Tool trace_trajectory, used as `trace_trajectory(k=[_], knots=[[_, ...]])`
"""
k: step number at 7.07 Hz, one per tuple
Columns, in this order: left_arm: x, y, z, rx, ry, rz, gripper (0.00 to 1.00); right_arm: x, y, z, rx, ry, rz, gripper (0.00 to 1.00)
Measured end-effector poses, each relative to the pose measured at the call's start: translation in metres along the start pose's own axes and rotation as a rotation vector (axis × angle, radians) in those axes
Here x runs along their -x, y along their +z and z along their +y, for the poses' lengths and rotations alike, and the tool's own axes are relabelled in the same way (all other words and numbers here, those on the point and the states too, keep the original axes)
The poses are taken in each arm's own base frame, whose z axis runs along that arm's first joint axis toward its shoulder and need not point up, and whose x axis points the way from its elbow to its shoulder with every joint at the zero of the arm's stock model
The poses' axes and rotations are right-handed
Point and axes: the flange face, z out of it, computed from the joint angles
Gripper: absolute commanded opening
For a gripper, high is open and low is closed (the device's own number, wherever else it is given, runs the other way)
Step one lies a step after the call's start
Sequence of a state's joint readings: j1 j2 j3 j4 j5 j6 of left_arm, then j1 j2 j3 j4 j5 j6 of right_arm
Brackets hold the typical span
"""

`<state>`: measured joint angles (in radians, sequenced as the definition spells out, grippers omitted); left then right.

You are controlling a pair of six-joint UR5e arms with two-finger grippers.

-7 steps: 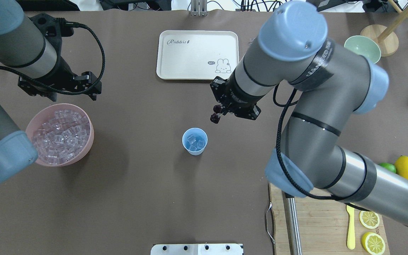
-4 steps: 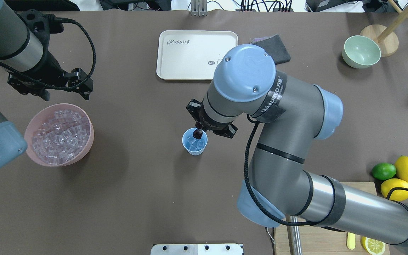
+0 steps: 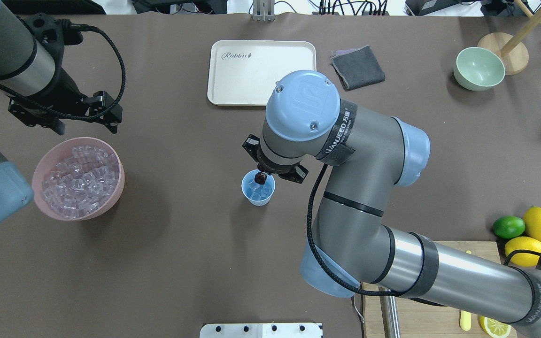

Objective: Put ice and cherries in cup

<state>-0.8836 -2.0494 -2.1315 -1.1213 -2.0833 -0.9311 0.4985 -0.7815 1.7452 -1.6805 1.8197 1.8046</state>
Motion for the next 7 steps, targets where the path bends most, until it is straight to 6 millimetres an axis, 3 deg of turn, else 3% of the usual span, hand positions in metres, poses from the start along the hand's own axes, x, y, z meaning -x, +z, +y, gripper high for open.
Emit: trace_trajectory(k=[1, 3, 5, 6, 7], knots=[[0.0, 0.0, 0.0, 0.0, 0.0, 0.0, 0.98, 0.002, 0.009, -0.001, 0.0, -0.003, -0.003, 0.33], [0.0, 0.0, 0.0, 0.0, -0.001, 0.0, 0.98, 0.003, 0.021, -0.003, -0.012, -0.003, 0.001, 0.64], [-0.001, -0.001, 0.0, 0.0, -0.002, 0.002, 0.98, 0.004, 0.021, -0.004, -0.022, -0.003, -0.009, 0.62], [-0.002, -0.001, -0.001, 0.001, -0.003, 0.002, 0.97, 0.003, 0.013, -0.006, -0.022, -0.003, -0.023, 0.61], [-0.003, 0.001, -0.003, 0.004, -0.006, -0.002, 0.98, -0.011, -0.006, -0.021, -0.019, -0.002, -0.041, 0.62]])
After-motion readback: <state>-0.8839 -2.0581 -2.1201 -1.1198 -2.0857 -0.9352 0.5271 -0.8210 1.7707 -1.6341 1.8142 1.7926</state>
